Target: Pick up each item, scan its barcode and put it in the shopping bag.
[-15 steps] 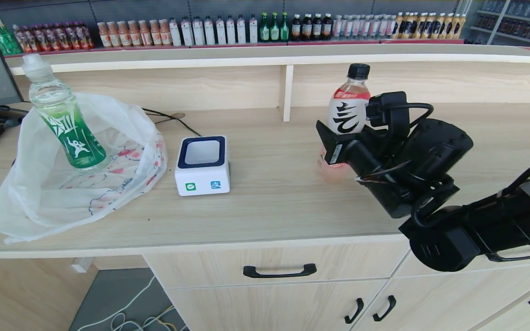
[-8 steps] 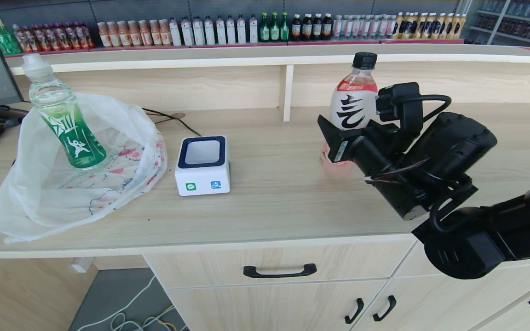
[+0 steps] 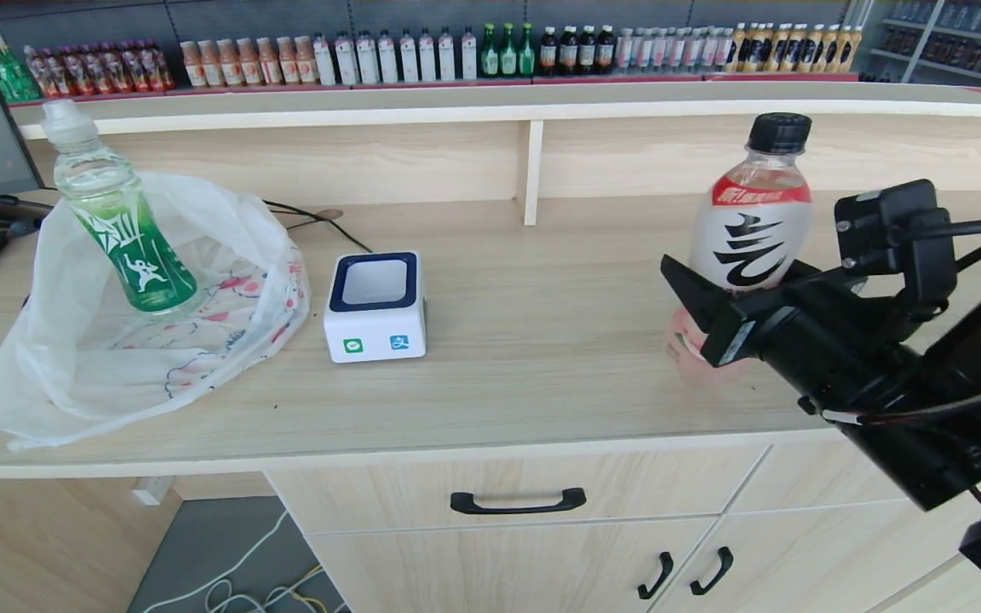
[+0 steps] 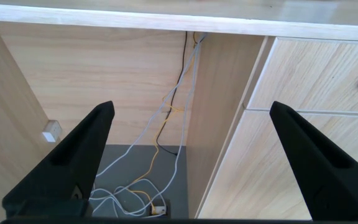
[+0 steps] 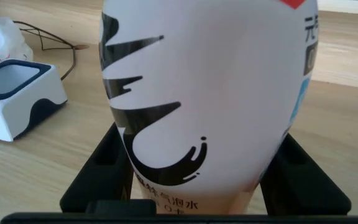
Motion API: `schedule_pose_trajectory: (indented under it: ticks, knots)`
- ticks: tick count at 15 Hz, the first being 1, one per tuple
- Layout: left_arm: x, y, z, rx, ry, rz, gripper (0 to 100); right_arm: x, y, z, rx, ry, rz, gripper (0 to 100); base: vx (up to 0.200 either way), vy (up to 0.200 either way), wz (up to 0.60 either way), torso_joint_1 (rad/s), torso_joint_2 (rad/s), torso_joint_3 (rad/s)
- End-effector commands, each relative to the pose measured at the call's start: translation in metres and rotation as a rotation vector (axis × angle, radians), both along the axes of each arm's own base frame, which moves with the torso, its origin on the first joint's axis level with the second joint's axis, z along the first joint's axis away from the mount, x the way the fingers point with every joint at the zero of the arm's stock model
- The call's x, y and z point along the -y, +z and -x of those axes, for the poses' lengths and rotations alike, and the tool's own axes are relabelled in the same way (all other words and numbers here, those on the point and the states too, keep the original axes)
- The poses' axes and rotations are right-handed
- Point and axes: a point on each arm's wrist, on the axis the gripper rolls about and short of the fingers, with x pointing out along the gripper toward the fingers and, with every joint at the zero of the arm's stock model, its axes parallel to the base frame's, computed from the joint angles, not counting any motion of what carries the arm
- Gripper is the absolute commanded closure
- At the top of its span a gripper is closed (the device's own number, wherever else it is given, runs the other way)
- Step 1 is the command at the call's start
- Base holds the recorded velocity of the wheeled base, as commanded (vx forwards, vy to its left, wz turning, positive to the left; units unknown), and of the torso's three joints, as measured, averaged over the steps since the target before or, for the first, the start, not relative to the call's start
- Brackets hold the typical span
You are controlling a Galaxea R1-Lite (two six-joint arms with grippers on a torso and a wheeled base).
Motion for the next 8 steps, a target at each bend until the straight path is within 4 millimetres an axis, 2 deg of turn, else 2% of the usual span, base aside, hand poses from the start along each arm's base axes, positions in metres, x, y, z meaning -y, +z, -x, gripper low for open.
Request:
schedule_pose_trajectory:
  ticks: [1,4,8]
  knots:
    - [0.000,0.000,0.000,0.001,0.001,0.000,0,0.033,0.010,0.051,0.054,0.002,-0.025,100,0.000,0.000,0.00,0.000,0.00,0.000]
    - [0.000,0.000,0.000,0.001,0.001,0.000,0,0.050,0.000,0.077,0.037,0.013,-0.045,100,0.000,0.000,0.00,0.000,0.00,0.000]
    - [0.000,0.000,0.000,0.001,0.001,0.000,0,0.052,0.002,0.079,0.022,0.038,-0.121,100,0.000,0.000,0.00,0.000,0.00,0.000]
